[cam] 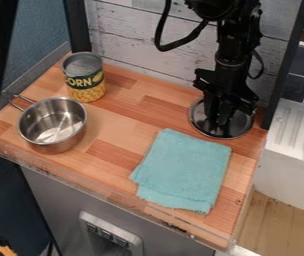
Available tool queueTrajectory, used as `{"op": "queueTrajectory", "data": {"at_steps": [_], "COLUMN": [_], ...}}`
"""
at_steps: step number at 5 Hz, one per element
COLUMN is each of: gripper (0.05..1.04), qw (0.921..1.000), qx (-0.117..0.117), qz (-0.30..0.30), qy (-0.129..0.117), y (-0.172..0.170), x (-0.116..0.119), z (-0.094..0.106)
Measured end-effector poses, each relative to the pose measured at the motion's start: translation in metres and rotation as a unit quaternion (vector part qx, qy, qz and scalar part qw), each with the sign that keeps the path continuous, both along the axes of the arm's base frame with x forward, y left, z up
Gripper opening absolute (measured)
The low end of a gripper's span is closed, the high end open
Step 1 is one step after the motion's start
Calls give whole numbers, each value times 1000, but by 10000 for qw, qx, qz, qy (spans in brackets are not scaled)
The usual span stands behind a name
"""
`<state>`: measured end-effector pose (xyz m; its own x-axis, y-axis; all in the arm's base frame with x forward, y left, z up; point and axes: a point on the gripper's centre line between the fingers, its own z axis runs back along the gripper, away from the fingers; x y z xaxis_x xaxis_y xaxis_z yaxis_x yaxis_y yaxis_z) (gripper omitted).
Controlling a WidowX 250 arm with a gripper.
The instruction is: Put the pot lid on the silver pot
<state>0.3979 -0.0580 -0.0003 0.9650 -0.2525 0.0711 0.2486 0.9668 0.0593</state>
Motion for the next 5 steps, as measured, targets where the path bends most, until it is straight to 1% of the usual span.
{"op": "queueTrajectory", "data": {"at_steps": [1,2,3,4,5], "gripper": [285,285,285,285,285], "qw": [9999,9979,9936,9893,9838], "qx": [20,-90,-162,-110,78], "qz": [134,537,951,1360,1763], "qy": [22,-364,-589,-519,-320], "y": [6,25,53,85,121], "x": [-12,-15,-35,-60,-86], "z": [6,38,62,60,49]}}
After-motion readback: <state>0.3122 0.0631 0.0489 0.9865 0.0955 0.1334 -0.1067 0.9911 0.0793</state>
